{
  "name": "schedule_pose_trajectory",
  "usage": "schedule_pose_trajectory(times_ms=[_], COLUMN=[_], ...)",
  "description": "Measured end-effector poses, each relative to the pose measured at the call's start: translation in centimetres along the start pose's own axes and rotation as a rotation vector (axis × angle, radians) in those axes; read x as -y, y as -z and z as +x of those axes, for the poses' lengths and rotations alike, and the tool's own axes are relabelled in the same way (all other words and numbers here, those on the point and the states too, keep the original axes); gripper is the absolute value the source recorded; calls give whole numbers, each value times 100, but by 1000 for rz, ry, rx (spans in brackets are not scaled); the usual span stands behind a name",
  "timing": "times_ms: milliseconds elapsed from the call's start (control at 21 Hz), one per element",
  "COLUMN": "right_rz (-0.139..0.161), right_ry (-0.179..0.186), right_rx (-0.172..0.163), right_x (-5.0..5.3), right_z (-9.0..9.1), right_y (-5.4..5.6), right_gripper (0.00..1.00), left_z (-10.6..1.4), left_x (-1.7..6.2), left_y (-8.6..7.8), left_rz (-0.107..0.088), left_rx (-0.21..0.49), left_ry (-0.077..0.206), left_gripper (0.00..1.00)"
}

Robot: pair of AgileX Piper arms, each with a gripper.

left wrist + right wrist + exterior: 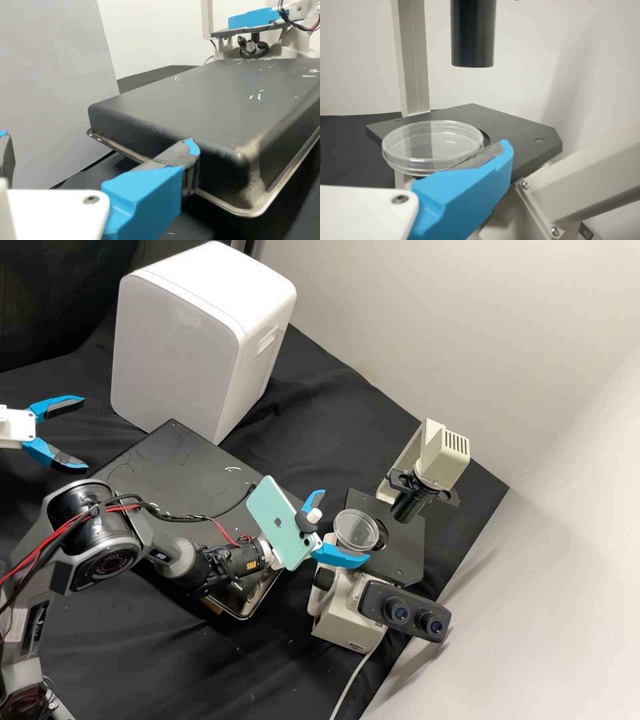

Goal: Place the petri dish on the bench

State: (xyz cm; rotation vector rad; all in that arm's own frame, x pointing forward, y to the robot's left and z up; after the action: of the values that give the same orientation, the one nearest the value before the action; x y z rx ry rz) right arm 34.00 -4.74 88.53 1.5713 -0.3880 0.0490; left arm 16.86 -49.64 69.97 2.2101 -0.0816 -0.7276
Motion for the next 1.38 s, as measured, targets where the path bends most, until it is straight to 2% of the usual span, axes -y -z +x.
schedule_pose_trajectory(times_ms=[238,476,619,857,1096,1239,1381], right_rz=[2,-2,-1,0,0,1,1], right_ry=[2,1,12,14,11,-2,4], right_rx=[-3,-3,8,29,53,56,62], right_x=[-8,-22,-15,-70,-96,-133,-125], right_z=[5,7,11,71,185,237,259], right_y=[-2,-15,-22,-32,-103,-125,-132], right_gripper=[100,100,100,100,100,100,100], left_z=[0,0,0,0,14,15,15], left_x=[1,1,1,1,37,39,39], left_y=[-7,-7,-7,-7,-6,-6,-6], left_rz=[22,22,22,22,24,24,24], left_rx=[2,2,2,2,2,1,1], left_ry=[0,0,0,0,19,20,20], left_gripper=[100,100,100,100,100,100,100])
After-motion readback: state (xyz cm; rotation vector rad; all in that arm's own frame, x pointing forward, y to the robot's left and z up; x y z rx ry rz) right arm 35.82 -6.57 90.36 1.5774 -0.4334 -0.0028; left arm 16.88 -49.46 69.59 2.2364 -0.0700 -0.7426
